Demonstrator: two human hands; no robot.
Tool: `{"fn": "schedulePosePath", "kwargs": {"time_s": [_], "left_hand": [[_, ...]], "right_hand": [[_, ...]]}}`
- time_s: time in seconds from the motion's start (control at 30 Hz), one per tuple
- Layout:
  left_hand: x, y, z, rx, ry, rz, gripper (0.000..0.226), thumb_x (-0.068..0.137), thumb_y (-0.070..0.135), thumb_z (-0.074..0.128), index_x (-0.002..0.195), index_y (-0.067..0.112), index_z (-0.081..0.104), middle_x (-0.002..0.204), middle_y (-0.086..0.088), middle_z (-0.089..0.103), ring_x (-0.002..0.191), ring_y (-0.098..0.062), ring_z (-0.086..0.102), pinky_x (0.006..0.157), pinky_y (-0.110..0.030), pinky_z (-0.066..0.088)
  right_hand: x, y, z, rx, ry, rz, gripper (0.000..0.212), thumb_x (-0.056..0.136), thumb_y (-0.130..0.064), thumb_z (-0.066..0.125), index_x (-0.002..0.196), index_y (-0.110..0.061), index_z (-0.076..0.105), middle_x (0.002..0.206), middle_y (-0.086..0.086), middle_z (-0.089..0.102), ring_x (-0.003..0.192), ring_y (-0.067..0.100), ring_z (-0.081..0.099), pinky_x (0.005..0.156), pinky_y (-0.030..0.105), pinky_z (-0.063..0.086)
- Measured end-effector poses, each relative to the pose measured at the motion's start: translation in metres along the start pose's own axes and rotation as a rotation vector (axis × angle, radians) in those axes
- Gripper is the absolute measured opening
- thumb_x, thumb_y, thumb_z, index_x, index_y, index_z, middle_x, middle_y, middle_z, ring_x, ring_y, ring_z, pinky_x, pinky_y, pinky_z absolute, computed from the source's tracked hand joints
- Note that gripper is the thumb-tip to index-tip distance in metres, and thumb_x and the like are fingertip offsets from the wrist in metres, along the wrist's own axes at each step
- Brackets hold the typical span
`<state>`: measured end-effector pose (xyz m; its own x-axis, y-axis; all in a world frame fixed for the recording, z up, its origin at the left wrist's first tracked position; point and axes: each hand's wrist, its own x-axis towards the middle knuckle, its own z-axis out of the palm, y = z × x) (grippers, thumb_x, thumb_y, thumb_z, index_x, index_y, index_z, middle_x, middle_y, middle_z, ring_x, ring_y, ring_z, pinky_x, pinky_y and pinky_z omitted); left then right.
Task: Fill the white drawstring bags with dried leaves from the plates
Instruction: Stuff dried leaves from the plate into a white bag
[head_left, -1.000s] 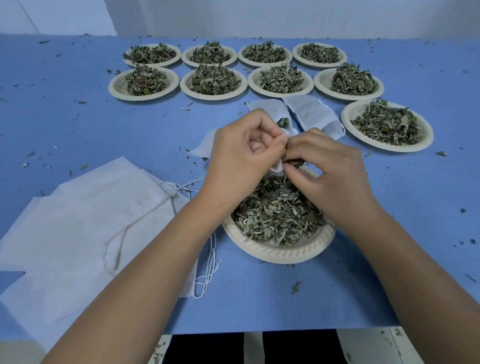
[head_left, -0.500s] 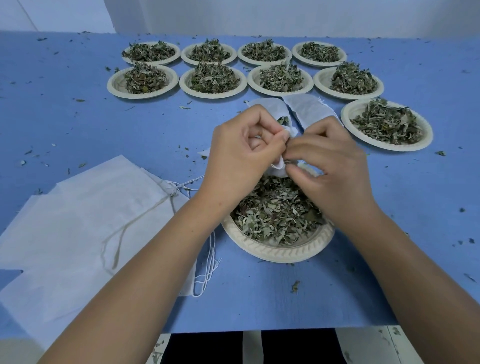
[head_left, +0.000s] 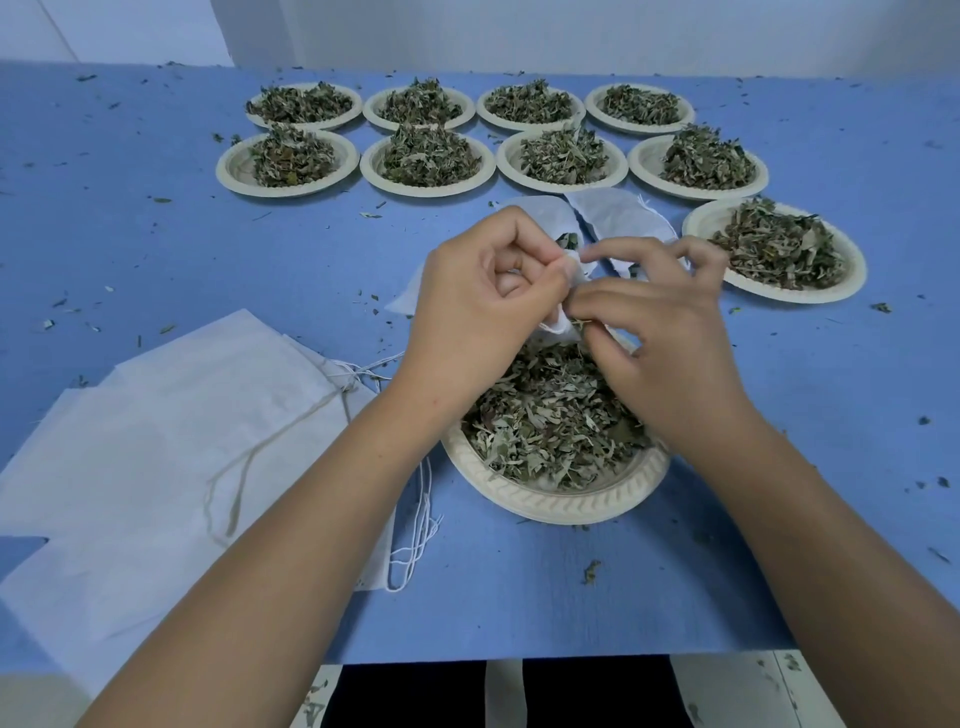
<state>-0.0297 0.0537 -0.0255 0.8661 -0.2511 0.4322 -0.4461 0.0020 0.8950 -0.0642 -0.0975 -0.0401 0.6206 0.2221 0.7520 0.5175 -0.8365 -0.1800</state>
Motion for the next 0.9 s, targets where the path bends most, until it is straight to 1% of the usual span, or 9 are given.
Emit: {"fn": "schedulePosePath", "kwargs": {"time_s": [0.1,0.2,0.33,0.5,0.57,0.67,0.7,0.83,0.9], "left_hand": [[0.001,-0.001,0.0,0.007,0.03,-0.018,0.019,0.09,0.007,0.067,0.076,0.017,0.059,0.051,0.008,0.059,0.047,-0.009,0.054,0.049,-0.016,0.042],[0.003,-0.003,-0.002,0.017,0.081,-0.033,0.017,0.09,0.009,0.067,0.076,0.016,0.06,0.052,0.008,0.059,0.048,-0.01,0.053,0.049,-0.017,0.042],[0.002,-0.002,-0.001,-0.023,0.052,-0.048,0.019,0.09,0.006,0.066,0.075,0.015,0.058,0.051,0.009,0.057,0.046,-0.009,0.051,0.048,-0.015,0.04],[0.002,-0.002,0.001,-0.072,-0.076,-0.085,0.018,0.09,0.001,0.065,0.076,0.012,0.059,0.051,0.009,0.058,0.046,-0.002,0.054,0.048,-0.013,0.041],[0.001,-0.002,0.002,-0.069,-0.05,-0.086,0.019,0.09,0.001,0.064,0.076,0.012,0.059,0.051,0.009,0.058,0.045,-0.002,0.053,0.046,-0.012,0.04],[0.003,-0.001,-0.002,-0.077,0.013,-0.07,0.019,0.09,0.003,0.065,0.075,0.013,0.059,0.051,0.009,0.058,0.044,-0.002,0.052,0.044,-0.011,0.038],[0.003,-0.001,-0.003,-0.094,0.001,-0.069,0.019,0.09,0.002,0.065,0.075,0.013,0.059,0.051,0.009,0.058,0.045,-0.001,0.053,0.044,-0.011,0.039],[0.001,-0.001,0.002,-0.122,-0.141,-0.088,0.02,0.089,-0.002,0.065,0.076,0.012,0.059,0.054,0.008,0.06,0.046,-0.002,0.057,0.048,-0.015,0.047],[0.001,0.0,0.002,-0.105,-0.11,-0.083,0.02,0.089,-0.001,0.065,0.076,0.013,0.059,0.054,0.009,0.06,0.047,-0.001,0.057,0.048,-0.014,0.046]], "right_hand": [[0.0,0.003,-0.006,0.067,0.063,0.053,0.032,0.078,0.009,0.051,0.085,-0.011,0.074,0.089,-0.011,0.07,0.107,0.019,0.06,0.093,0.037,0.021],[0.0,0.0,-0.014,0.132,0.181,0.026,0.036,0.074,0.008,0.044,0.079,-0.012,0.073,0.086,-0.012,0.069,0.101,0.016,0.058,0.092,0.041,0.024],[0.003,-0.007,-0.008,0.097,-0.006,-0.012,0.032,0.074,-0.005,0.041,0.08,-0.014,0.071,0.085,-0.013,0.069,0.112,0.021,0.056,0.092,0.039,0.02],[0.0,-0.006,0.0,0.047,-0.239,0.051,0.011,0.077,-0.016,0.038,0.079,-0.019,0.049,0.084,-0.019,0.053,0.131,0.024,0.041,0.098,0.036,0.015],[0.0,-0.005,-0.004,0.049,-0.193,0.049,0.02,0.079,-0.017,0.04,0.083,-0.017,0.059,0.091,-0.019,0.059,0.129,0.022,0.043,0.1,0.038,0.016],[0.001,-0.002,-0.012,-0.002,-0.02,0.034,0.029,0.084,-0.02,0.041,0.089,-0.015,0.07,0.096,-0.014,0.067,0.118,0.02,0.05,0.098,0.037,0.017],[0.001,-0.003,-0.013,-0.023,-0.039,0.029,0.031,0.086,-0.023,0.04,0.089,-0.015,0.069,0.096,-0.012,0.068,0.118,0.02,0.049,0.098,0.037,0.017],[-0.001,-0.012,0.0,-0.055,-0.387,0.039,0.045,0.085,-0.041,0.032,0.088,-0.013,0.067,0.107,-0.006,0.066,0.131,0.02,0.036,0.106,0.038,0.01],[-0.001,-0.011,-0.003,0.037,-0.303,0.078,0.041,0.085,-0.038,0.037,0.09,-0.013,0.069,0.103,-0.009,0.067,0.126,0.02,0.041,0.104,0.039,0.014]]}}
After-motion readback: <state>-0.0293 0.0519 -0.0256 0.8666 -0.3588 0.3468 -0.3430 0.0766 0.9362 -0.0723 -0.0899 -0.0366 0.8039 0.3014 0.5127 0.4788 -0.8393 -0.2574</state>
